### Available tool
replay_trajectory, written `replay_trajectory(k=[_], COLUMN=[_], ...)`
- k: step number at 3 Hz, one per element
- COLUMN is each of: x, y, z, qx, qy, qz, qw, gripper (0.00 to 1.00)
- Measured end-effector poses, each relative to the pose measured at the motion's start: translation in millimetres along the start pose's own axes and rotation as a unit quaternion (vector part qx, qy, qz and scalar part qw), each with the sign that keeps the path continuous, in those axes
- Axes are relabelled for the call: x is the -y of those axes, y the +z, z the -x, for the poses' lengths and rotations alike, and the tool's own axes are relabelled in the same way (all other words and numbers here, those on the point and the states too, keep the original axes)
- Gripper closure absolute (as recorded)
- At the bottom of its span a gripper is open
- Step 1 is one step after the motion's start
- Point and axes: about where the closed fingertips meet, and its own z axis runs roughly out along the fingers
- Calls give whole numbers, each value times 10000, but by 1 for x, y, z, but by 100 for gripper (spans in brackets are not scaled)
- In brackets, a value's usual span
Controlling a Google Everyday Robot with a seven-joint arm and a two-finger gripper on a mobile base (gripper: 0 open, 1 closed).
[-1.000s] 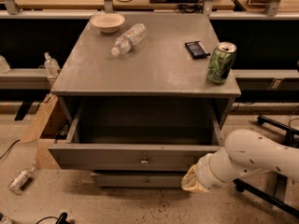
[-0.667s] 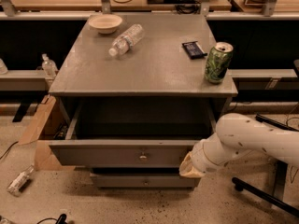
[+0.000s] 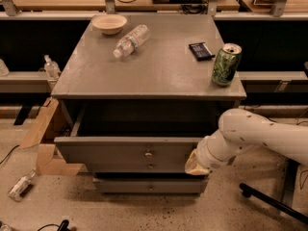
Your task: Close top drawer
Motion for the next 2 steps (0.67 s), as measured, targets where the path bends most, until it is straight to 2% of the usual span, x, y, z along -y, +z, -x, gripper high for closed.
replay_trajectory(k=[1,2], x=[5,23], y=[0,3], z=[-1,-9], qx=[-32,-99], qy=[8,115], qz=[-4,-20], qw=[10000,9999], gripper=[100,100])
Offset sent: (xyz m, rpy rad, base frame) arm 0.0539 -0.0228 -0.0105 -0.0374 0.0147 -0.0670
